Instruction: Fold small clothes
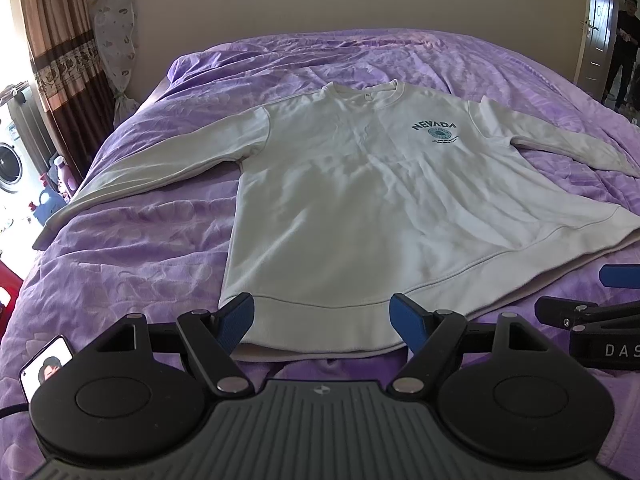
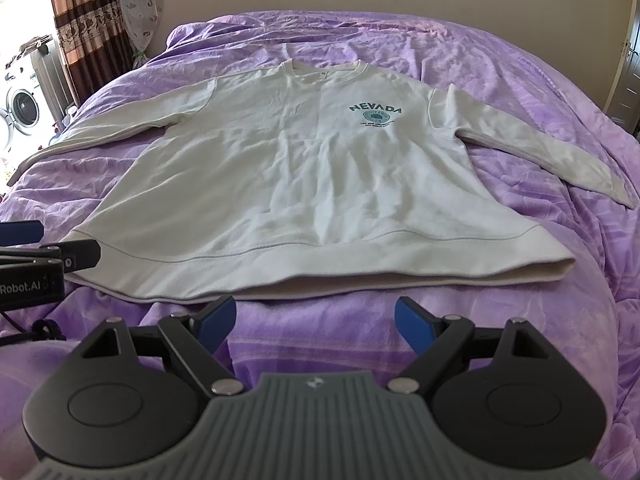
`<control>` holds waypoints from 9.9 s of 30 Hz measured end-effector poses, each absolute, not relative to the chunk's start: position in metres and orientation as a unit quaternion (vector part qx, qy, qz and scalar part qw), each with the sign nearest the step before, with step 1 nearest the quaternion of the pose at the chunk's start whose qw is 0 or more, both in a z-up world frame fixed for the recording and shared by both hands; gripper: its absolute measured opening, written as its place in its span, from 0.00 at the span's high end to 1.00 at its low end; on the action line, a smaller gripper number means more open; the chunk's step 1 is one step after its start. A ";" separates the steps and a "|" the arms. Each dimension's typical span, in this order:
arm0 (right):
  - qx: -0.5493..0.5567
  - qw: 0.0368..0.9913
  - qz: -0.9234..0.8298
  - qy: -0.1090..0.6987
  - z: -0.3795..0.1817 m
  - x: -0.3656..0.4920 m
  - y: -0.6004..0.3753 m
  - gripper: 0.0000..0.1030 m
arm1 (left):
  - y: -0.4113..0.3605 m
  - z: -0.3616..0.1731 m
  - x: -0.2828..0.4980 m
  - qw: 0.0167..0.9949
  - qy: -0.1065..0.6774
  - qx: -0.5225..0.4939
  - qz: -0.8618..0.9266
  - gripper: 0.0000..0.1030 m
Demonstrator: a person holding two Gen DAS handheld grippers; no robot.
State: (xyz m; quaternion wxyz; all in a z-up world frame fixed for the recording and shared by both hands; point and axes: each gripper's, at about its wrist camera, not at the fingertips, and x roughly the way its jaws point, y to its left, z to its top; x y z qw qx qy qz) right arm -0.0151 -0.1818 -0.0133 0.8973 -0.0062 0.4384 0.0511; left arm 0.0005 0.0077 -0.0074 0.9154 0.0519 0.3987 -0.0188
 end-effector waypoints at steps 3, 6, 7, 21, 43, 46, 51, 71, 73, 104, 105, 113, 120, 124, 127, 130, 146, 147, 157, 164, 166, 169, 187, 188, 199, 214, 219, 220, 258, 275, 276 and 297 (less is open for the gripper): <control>-0.006 0.897 0.051 0.439 -0.014 -0.015 -0.181 0.20 | 0.008 -0.007 0.001 0.915 0.399 0.052 -0.018 0.13; -0.007 0.897 0.051 0.439 -0.014 -0.015 -0.181 0.20 | 0.008 -0.009 0.000 0.915 0.399 0.051 -0.018 0.13; -0.006 0.897 0.051 0.439 -0.014 -0.015 -0.182 0.20 | 0.008 -0.009 0.000 0.915 0.399 0.051 -0.018 0.13; -0.006 0.897 0.051 0.439 -0.013 -0.015 -0.181 0.20 | 0.008 -0.009 -0.001 0.915 0.399 0.051 -0.018 0.13; -0.018 0.878 0.081 0.471 -0.013 0.006 -0.184 0.20 | 0.038 0.011 0.022 0.916 0.398 0.037 -0.032 0.15; -0.052 0.874 0.104 0.471 -0.001 0.022 -0.180 0.20 | 0.063 0.026 0.046 0.916 0.401 0.027 -0.016 0.21; -0.104 0.876 0.145 0.447 0.021 0.053 -0.171 0.23 | 0.127 0.035 0.090 0.905 0.422 -0.053 0.033 0.35; -0.099 0.889 0.200 0.399 -0.036 0.243 -0.110 0.83 | 0.431 -0.051 0.127 0.791 0.333 -0.438 0.266 0.32; -0.101 0.882 0.209 0.409 -0.047 0.255 -0.093 0.83 | 0.447 -0.070 0.126 0.773 0.317 -0.477 0.274 0.32; -0.113 0.861 0.262 0.421 -0.041 0.284 -0.035 1.00 | 0.156 -0.006 0.250 0.914 0.370 -0.154 0.056 0.94; -0.113 0.863 0.257 0.420 -0.040 0.283 -0.038 1.00 | 0.144 -0.019 0.255 0.906 0.390 -0.162 0.037 0.94; -0.102 0.851 0.232 0.461 -0.064 0.280 -0.067 1.00 | 0.120 -0.084 0.258 0.849 0.485 -0.185 -0.096 0.68; -0.025 0.843 0.242 0.479 -0.064 0.290 -0.072 0.64 | 0.158 -0.031 0.228 0.874 0.433 -0.177 -0.130 0.46; 0.002 0.843 0.247 0.478 -0.058 0.295 -0.061 0.48 | 0.182 -0.025 0.234 0.890 0.426 -0.149 -0.067 0.43; 0.010 0.845 0.246 0.475 -0.058 0.299 -0.051 0.50 | 0.200 -0.036 0.238 0.886 0.438 -0.152 -0.031 0.45; 0.005 0.841 0.250 0.480 -0.063 0.303 -0.037 0.74 | 0.212 -0.047 0.235 0.885 0.441 -0.152 -0.009 0.47; 0.011 0.808 0.264 0.527 -0.092 0.273 -0.038 0.84 | 0.238 -0.070 0.221 0.877 0.449 -0.171 0.004 0.51; 0.025 0.811 0.258 0.525 -0.089 0.278 -0.042 0.63 | 0.238 -0.067 0.223 0.879 0.447 -0.167 0.008 0.51; 0.219 0.765 0.204 0.570 -0.129 0.343 -0.049 0.89 | 0.246 -0.059 0.234 0.888 0.432 -0.150 0.047 0.51; 0.116 0.822 0.218 0.514 -0.086 0.340 -0.032 0.99 | 0.260 -0.055 0.240 0.882 0.428 -0.172 0.092 0.51; 0.088 0.841 0.222 0.486 -0.059 0.343 -0.031 1.00 | 0.259 -0.051 0.244 0.882 0.429 -0.171 0.099 0.51; 0.064 0.867 0.216 0.444 -0.011 0.356 -0.046 1.00 | 0.253 -0.044 0.251 0.884 0.423 -0.174 0.095 0.51; 0.008 0.902 -0.002 0.432 -0.033 0.415 -0.258 1.00 | 0.189 -0.075 0.351 0.879 0.427 -0.210 0.033 0.51; 0.004 0.901 -0.002 0.433 -0.042 0.417 -0.260 1.00 | 0.188 -0.077 0.358 0.878 0.424 -0.218 0.029 0.50; 0.004 0.894 0.002 0.448 -0.074 0.427 -0.271 1.00 | 0.183 -0.121 0.429 0.868 0.413 -0.270 0.046 0.62; 0.050 0.882 -0.023 0.467 -0.068 0.426 -0.298 1.00 | 0.163 -0.080 0.435 0.934 0.331 -0.043 0.128 1.00; 0.026 0.866 -0.034 0.498 -0.120 0.441 -0.299 0.88 | 0.175 -0.083 0.428 0.923 0.368 -0.077 0.084 0.99; 0.006 0.871 -0.041 0.490 -0.120 0.440 -0.296 0.76 | 0.175 -0.082 0.426 0.920 0.377 -0.073 0.072 0.95; -0.042 0.869 0.056 0.489 -0.115 0.400 -0.257 0.53 | 0.108 -0.114 0.323 0.903 0.414 0.095 -0.057 0.96; 0.025 0.846 0.020 0.533 -0.115 0.385 -0.305 0.53 | 0.159 -0.102 0.299 0.877 0.479 -0.022 -0.024 0.97; 0.030 0.844 0.022 0.535 -0.112 0.383 -0.308 0.53 | 0.162 -0.101 0.298 0.875 0.482 -0.025 -0.020 0.97; 0.155 0.799 -0.153 0.561 -0.092 0.322 -0.536 0.48 | 0.111 -0.082 0.323 0.849 0.525 -0.014 0.052 0.84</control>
